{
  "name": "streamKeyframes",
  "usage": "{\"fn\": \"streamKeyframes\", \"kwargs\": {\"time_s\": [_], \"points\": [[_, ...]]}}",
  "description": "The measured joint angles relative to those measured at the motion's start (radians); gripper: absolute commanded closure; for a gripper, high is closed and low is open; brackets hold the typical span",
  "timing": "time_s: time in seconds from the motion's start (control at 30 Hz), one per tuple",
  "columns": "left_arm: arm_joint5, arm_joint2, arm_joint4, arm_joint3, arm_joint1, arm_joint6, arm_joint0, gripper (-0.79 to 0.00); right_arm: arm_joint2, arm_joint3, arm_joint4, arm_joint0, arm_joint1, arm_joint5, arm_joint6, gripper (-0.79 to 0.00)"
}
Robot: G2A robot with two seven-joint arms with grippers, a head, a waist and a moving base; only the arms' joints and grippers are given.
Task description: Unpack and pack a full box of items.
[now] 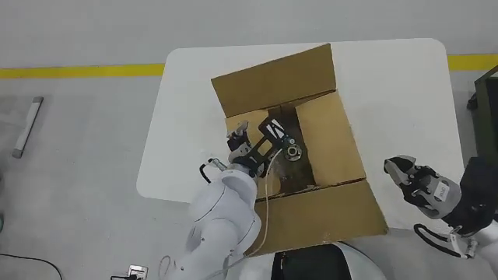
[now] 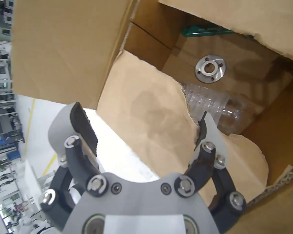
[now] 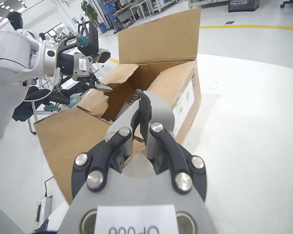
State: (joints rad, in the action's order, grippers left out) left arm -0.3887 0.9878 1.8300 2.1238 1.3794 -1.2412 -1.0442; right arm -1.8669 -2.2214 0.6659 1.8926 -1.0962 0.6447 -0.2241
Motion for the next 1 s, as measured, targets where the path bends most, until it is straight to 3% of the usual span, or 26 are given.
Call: {"fn": "streamKeyframes", "kwargs": {"time_s": [0.33, 0.5, 0.77, 1.0], "points": [[-0.051, 0.066, 0.117, 0.111, -0.01, 0.021, -0.034, -0.785, 0.114, 0.031, 0.015, -0.132, 0.004, -0.037, -0.067, 0.0], [-0.042, 0.124, 0.147, 0.138, -0.012, 0.039, -0.044, -0.785, 0.218, 0.068, 0.036, -0.243, 0.004, -0.103, -0.143, 0.0], [-0.03, 0.249, 0.207, 0.132, -0.02, 0.085, -0.062, -0.785, 0.369, 0.133, 0.143, -0.366, 0.001, -0.2, -0.258, 0.0], [-0.035, 0.37, 0.252, 0.069, -0.029, 0.144, -0.081, -0.785, 0.402, 0.161, 0.155, -0.395, -0.001, -0.247, -0.287, 0.0]]}}
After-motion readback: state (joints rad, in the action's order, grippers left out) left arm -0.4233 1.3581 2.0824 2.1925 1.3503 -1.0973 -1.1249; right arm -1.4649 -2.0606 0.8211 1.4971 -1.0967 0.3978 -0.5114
